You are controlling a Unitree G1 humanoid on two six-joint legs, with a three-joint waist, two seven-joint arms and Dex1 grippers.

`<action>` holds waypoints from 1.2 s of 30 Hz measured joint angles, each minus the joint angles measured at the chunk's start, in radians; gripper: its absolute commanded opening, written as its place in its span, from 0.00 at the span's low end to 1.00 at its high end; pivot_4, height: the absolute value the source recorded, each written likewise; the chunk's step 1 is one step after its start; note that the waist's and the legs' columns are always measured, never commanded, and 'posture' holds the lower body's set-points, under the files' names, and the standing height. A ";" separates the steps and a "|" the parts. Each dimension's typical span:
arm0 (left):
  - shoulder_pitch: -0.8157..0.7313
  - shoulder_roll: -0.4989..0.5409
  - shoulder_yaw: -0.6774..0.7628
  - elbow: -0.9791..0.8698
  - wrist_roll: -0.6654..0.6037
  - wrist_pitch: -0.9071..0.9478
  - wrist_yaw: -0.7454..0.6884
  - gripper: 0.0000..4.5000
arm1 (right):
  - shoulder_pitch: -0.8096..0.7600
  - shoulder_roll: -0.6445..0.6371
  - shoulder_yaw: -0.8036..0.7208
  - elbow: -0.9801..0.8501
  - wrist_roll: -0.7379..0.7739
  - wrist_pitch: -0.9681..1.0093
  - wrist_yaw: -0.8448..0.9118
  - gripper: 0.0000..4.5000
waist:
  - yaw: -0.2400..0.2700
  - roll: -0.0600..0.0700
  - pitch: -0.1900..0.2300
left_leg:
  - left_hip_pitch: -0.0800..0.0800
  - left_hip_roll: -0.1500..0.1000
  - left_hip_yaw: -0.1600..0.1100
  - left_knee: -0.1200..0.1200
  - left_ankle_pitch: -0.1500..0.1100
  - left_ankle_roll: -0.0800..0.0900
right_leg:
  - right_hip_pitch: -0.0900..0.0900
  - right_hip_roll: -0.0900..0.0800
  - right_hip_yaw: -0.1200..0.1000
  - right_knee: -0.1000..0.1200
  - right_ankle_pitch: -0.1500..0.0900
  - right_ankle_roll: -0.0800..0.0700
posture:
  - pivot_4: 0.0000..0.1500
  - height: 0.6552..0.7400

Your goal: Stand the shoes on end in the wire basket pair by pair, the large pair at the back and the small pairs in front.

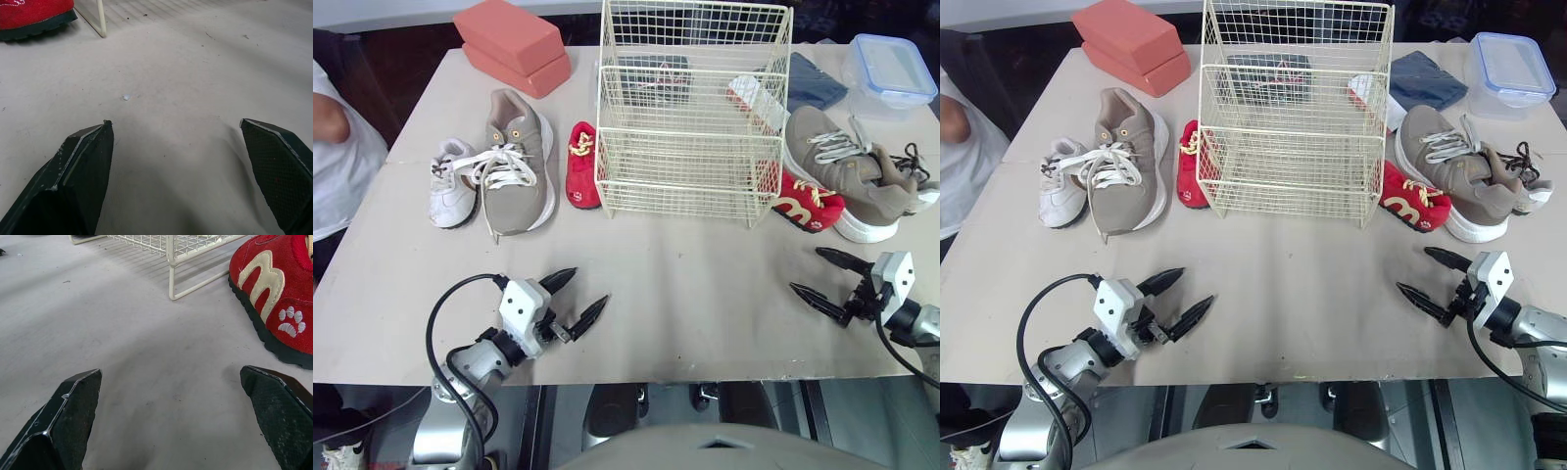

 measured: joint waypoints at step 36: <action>-0.186 0.280 0.213 -0.161 -0.442 0.217 -0.260 1.00 | -0.314 -0.062 0.094 -0.328 0.109 0.194 -0.016 1.00 | -0.001 -0.001 0.004 | -0.003 0.000 -0.001 0.000 0.001 -0.002 | -0.001 0.001 -0.001 -0.001 0.001 0.001 | 1.00 0.36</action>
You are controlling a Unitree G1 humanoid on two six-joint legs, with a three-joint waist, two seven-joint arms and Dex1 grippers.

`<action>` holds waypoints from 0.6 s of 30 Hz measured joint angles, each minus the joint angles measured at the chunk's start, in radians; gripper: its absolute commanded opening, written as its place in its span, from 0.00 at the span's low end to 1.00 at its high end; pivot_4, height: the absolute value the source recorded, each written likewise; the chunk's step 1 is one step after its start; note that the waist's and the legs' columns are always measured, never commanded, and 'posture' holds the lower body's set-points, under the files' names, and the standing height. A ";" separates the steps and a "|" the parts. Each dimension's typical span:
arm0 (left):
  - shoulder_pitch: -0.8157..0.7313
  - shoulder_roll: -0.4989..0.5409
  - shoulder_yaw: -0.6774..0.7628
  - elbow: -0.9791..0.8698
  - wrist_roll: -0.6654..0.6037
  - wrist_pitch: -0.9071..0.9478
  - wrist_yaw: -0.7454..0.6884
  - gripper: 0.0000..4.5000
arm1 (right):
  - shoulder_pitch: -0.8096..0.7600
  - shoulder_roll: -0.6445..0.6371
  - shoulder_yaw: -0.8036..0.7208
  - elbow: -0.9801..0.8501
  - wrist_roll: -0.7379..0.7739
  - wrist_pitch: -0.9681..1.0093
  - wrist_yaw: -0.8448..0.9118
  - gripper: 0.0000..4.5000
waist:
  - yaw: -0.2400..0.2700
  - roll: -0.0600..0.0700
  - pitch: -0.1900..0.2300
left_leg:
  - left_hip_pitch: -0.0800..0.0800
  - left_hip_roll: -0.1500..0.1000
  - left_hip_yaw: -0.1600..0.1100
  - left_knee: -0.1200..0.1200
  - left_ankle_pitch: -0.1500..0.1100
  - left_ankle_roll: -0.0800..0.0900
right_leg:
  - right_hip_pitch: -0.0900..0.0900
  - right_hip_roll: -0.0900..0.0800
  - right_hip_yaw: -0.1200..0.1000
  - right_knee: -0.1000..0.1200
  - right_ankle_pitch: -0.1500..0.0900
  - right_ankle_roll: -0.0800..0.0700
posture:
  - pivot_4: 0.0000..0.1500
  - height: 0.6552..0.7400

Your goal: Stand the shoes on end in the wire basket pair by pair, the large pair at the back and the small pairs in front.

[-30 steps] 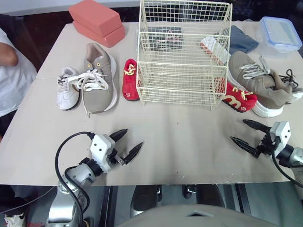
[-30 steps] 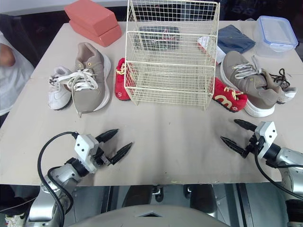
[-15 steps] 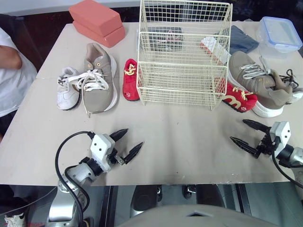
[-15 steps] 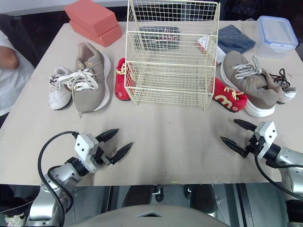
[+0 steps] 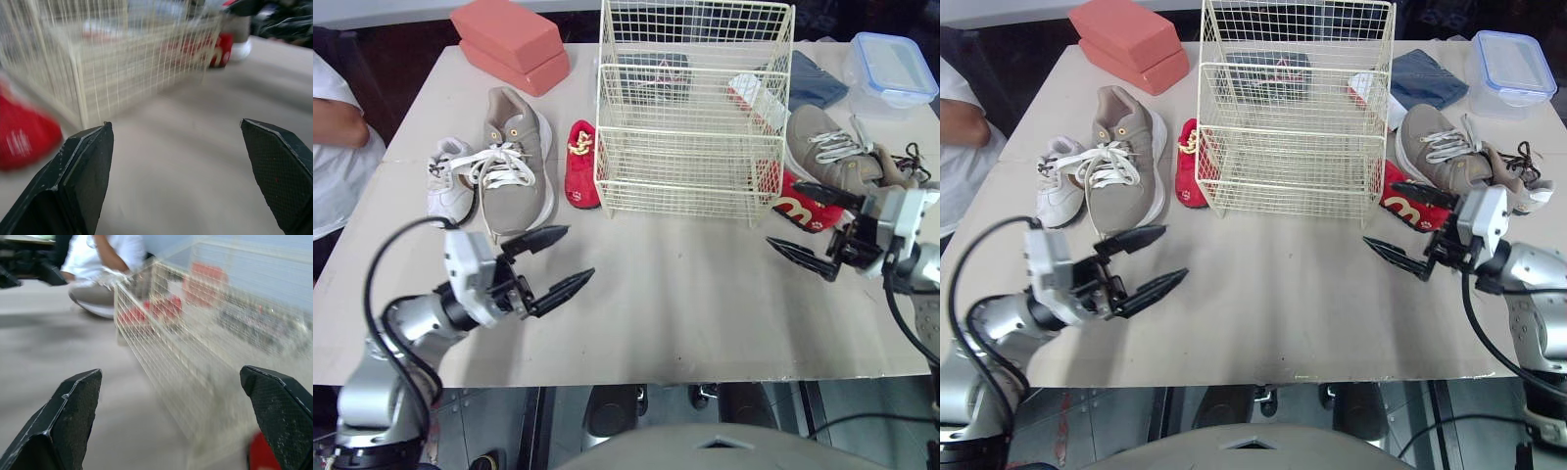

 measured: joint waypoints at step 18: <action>0.024 0.069 0.264 -0.173 -0.191 0.200 0.102 1.00 | -0.542 -0.076 0.418 0.101 -0.268 0.252 0.090 1.00 | -0.005 -0.005 0.006 | 0.000 0.000 0.002 0.000 0.002 -0.004 | -0.001 0.000 0.001 -0.001 0.000 0.001 | 1.00 0.36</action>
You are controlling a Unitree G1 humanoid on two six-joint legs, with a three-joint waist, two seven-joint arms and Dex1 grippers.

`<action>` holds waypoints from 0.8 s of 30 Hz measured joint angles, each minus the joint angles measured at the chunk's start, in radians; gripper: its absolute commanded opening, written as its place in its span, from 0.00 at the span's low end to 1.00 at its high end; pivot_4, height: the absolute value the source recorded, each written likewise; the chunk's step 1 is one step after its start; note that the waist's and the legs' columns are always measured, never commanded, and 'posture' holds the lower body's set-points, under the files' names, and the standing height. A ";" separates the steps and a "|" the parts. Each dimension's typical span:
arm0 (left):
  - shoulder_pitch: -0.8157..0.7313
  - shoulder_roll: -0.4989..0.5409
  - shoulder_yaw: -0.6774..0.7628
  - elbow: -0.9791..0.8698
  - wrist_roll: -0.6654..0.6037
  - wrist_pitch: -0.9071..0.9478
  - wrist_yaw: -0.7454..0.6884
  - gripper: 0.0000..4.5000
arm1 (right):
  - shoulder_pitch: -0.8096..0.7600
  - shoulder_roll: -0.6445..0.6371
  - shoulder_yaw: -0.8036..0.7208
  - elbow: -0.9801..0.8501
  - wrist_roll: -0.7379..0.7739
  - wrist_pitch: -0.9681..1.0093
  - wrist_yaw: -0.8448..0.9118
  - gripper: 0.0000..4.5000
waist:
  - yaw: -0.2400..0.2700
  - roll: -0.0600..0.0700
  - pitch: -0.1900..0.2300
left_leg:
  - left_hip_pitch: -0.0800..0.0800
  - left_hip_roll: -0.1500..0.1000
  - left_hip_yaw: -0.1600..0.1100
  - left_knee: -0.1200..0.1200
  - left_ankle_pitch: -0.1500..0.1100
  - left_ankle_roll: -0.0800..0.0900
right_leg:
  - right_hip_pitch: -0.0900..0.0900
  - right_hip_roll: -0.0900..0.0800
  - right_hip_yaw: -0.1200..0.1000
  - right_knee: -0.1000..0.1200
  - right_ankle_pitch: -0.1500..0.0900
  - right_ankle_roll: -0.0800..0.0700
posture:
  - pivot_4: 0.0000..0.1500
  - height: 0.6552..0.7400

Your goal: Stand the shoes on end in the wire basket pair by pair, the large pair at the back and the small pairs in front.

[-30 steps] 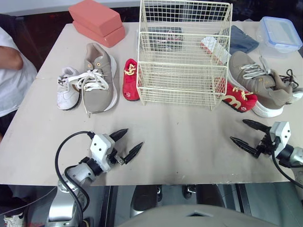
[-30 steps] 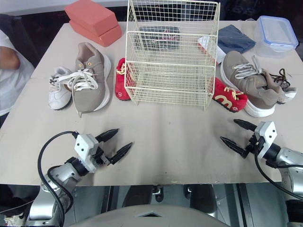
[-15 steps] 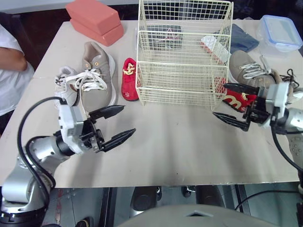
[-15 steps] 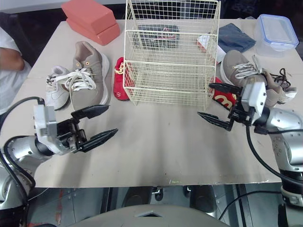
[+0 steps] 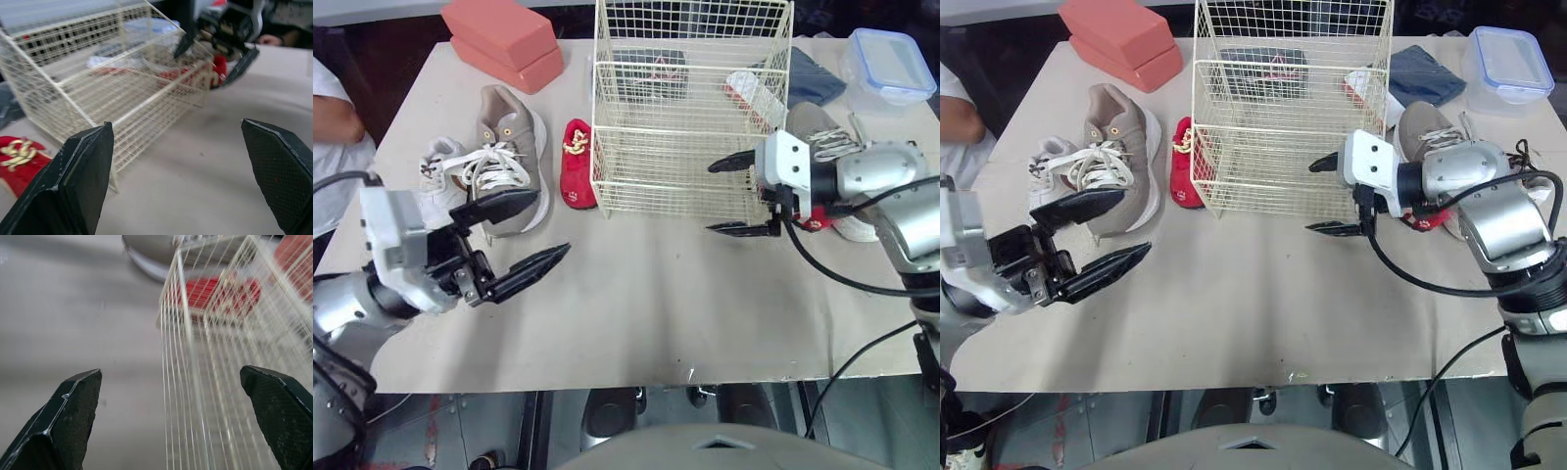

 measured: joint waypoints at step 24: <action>0.037 -0.005 0.048 -0.077 -0.081 0.048 0.050 1.00 | -0.143 0.059 0.082 0.225 -0.183 -0.130 0.130 0.01 | -0.001 0.000 0.001 | 0.000 0.000 0.001 0.001 0.000 -0.001 | 0.000 0.001 -0.002 0.001 0.002 -0.003 | 1.00 0.36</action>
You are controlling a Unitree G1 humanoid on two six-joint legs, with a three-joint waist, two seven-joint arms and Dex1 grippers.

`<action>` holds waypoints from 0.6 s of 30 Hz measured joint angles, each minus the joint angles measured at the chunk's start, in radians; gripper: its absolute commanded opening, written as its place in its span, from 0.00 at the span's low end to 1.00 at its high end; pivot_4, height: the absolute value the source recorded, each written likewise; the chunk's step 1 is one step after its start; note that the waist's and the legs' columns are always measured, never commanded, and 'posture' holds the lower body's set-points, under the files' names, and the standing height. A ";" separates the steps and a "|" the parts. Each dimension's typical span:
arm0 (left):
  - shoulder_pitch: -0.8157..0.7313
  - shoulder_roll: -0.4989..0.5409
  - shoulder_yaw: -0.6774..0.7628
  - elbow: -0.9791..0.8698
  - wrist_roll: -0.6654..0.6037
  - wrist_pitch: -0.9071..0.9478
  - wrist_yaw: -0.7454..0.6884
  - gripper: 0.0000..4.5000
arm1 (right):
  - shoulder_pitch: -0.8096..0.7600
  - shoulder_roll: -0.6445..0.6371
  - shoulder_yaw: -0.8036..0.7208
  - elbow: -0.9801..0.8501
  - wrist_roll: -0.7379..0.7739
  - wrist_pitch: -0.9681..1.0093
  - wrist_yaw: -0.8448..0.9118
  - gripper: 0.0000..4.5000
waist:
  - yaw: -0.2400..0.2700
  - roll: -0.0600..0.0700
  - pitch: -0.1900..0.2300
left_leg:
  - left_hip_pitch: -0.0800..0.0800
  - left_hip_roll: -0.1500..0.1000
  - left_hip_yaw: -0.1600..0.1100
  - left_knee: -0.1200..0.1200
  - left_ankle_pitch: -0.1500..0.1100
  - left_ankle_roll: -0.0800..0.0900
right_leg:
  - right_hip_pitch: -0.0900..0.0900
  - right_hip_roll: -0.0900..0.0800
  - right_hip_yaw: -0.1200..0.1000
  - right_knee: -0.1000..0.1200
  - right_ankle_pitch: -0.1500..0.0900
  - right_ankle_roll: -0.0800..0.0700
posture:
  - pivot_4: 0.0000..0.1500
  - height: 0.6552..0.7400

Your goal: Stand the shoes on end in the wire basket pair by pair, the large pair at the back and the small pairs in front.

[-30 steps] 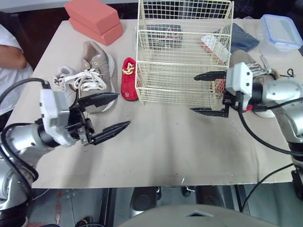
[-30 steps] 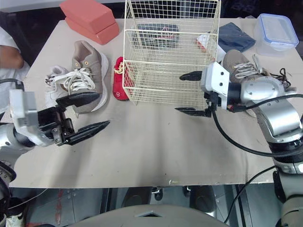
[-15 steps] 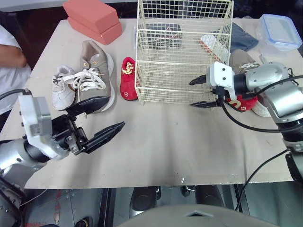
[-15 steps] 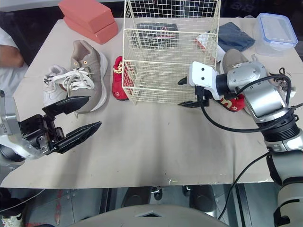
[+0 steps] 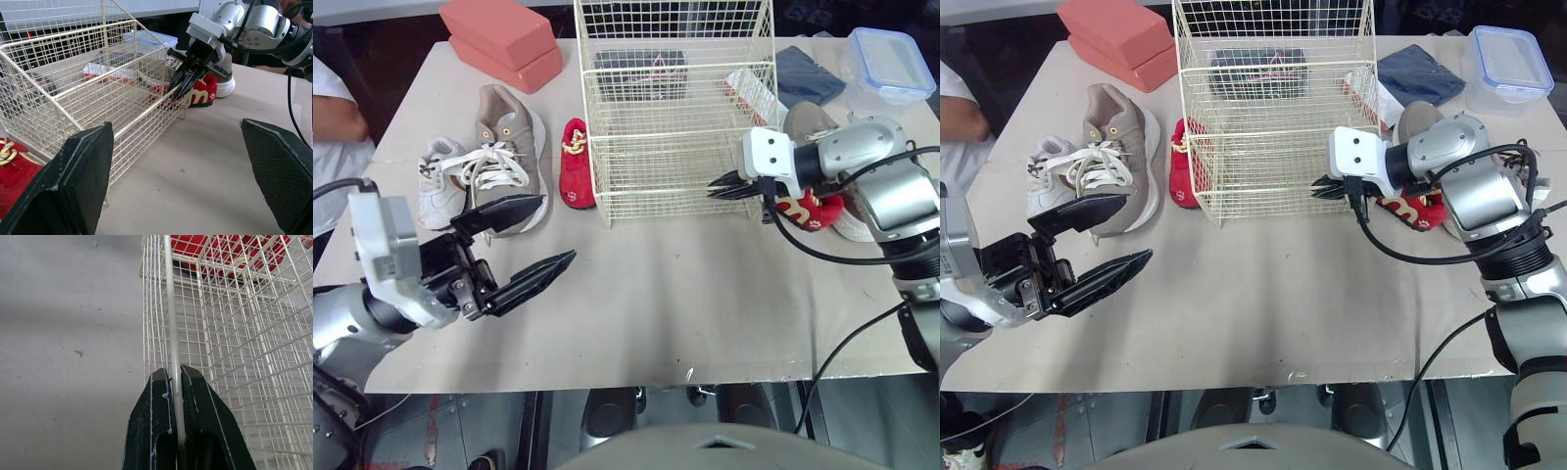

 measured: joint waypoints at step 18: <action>-0.041 0.003 -0.035 0.032 0.044 0.000 -0.018 1.00 | 0.024 0.004 0.000 -0.239 0.008 0.351 -0.109 0.01 | 0.004 0.000 0.000 | 0.000 0.000 0.000 0.000 0.000 0.000 | 0.000 0.000 0.000 0.000 -0.002 0.002 | 1.00 0.36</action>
